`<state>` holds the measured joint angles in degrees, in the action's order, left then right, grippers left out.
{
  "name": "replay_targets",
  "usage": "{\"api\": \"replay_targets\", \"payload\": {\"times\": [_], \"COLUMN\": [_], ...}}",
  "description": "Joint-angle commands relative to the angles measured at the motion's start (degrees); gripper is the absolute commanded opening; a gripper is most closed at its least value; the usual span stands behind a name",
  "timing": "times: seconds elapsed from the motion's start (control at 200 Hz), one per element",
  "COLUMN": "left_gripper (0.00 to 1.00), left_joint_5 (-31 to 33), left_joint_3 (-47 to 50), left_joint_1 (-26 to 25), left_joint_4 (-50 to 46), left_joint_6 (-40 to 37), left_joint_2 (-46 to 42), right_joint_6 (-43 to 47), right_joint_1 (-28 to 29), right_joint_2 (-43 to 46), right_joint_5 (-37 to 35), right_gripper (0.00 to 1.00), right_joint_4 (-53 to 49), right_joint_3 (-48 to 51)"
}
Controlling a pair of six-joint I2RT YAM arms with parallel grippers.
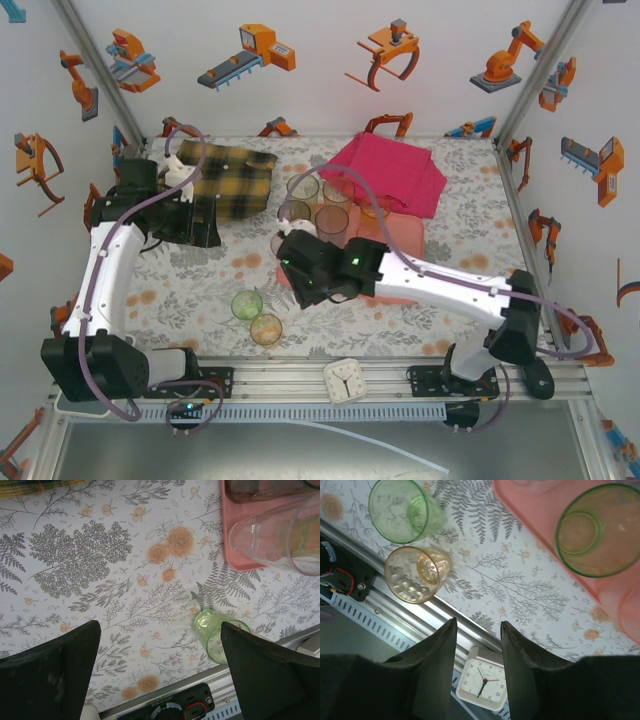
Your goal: Place the glasses into the tray
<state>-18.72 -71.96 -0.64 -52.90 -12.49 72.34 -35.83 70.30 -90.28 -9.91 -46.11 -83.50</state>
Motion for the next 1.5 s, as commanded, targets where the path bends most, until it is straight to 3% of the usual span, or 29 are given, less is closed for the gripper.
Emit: {"api": "replay_targets", "payload": {"times": [0.0, 0.651, 1.497], "left_gripper": [0.97, 0.97, 0.97], "left_joint_5": [-0.8, -0.4, -0.6], "left_joint_3": [-0.1, 0.8, 0.8], "left_joint_1": [0.4, 0.6, 1.1], "left_joint_4": [0.0, 0.5, 0.6], "left_joint_6": [0.6, 1.9, 2.1], "left_joint_2": [-2.1, -3.3, -2.9], "right_joint_6": [-0.1, 4.8, 8.2], "right_joint_1": [1.8, 4.4, 4.4], "right_joint_2": [-3.9, -18.2, -27.3], "right_joint_5": [-0.5, 5.1, 5.2], "right_gripper": [0.41, 0.39, 0.35], "right_joint_4": [0.3, -2.1, -7.4], "right_joint_3": [-3.5, -11.0, -16.9]}}
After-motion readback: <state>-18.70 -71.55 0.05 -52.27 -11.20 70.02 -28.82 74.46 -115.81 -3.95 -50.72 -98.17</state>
